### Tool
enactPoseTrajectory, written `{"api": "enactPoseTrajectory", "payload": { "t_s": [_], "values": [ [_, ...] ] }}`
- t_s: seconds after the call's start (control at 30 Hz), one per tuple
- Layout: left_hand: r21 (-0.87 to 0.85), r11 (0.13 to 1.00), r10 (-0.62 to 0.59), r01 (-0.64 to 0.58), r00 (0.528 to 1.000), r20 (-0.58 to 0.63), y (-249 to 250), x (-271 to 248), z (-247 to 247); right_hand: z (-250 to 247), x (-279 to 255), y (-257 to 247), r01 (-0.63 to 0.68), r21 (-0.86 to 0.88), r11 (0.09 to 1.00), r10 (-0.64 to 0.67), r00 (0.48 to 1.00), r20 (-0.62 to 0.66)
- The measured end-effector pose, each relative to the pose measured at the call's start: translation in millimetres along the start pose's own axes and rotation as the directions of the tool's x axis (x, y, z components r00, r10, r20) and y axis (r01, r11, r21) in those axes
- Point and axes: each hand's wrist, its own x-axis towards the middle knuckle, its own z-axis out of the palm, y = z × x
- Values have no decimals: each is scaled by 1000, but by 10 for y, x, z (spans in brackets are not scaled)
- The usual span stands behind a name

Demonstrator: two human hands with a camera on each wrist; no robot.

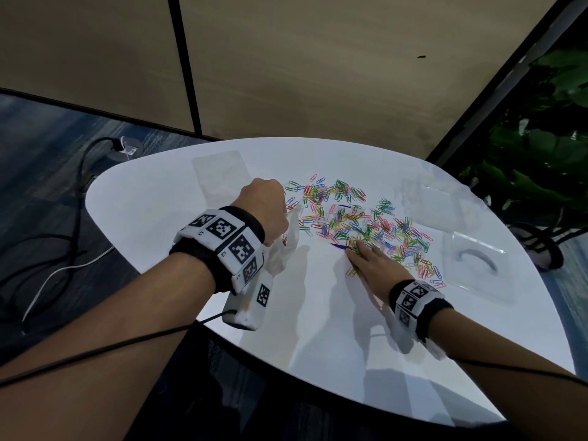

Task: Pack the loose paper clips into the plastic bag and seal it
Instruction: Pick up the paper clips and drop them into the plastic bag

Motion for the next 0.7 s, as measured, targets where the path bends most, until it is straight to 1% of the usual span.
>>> {"api": "enactPoseTrajectory", "payload": {
  "t_s": [0.03, 0.07, 0.1, 0.13, 0.2, 0.23, 0.27, 0.3, 0.33, 0.37, 0.4, 0.43, 0.47, 0.5, 0.53, 0.57, 0.63, 0.7],
  "values": [
    [5, 1000, 2, -2, 1000, 1, 14, 8, 14, -24, 38, -26, 25, 27, 999, -23, 997, -76],
    [7, 1000, 5, -5, 1000, 3, 31, 14, 26, -55, 77, -60, 50, 35, 998, -45, 991, -123],
    [9, 1000, 8, -8, 1000, 7, 47, 19, 36, -91, 113, -91, 55, 43, 998, -49, 990, -131],
    [12, 1000, 12, -13, 1000, 10, 64, 19, 46, -119, 149, -99, 39, 62, 997, -32, 993, -111],
    [23, 999, 23, -23, 1000, 15, 90, 17, 64, -192, 197, -90, -43, 119, 992, 53, 996, -77],
    [28, 999, 27, -27, 1000, 16, 103, 16, 71, -231, 214, -62, -117, 181, 977, 131, 989, -69],
    [33, 999, 31, -31, 999, 16, 111, 15, 75, -281, 214, -20, -199, 297, 934, 230, 971, -73],
    [37, 999, 36, -36, 999, 18, 119, 14, 79, -323, 210, 38, -278, 441, 853, 339, 938, -65],
    [43, 998, 42, -43, 999, 19, 127, 12, 81, -359, 202, 107, -337, 567, 752, 435, 900, -41],
    [49, 998, 50, -51, 998, 23, 136, 10, 82, -414, 185, 178, -376, 682, 628, 505, 863, 11],
    [52, 997, 57, -58, 998, 27, 149, 4, 84, -469, 160, 242, -393, 780, 486, 543, 836, 83],
    [54, 997, 62, -64, 998, 33, 163, 0, 88, -531, 128, 286, -382, 864, 330, 558, 816, 148],
    [56, 996, 67, -69, 997, 38, 182, -7, 93, -605, 98, 311, -341, 927, 156, 556, 806, 202],
    [59, 996, 71, -73, 997, 43, 201, -13, 98, -711, 57, 292, -286, 958, -12, 536, 807, 247],
    [61, 995, 75, -78, 996, 47, 222, -22, 106, -820, 18, 246, -221, 963, -157, 501, 822, 270],
    [62, 995, 80, -83, 995, 54, 247, -28, 117, -927, -23, 188, -162, 952, -260, 462, 844, 271],
    [64, 993, 93, -97, 993, 66, 300, -35, 148, -1125, -90, 35, -84, 915, -396, 363, 901, 239],
    [67, 992, 104, -108, 992, 68, 353, -44, 183, -1235, -116, -131, -69, 873, -482, 272, 936, 224]
  ]
}}
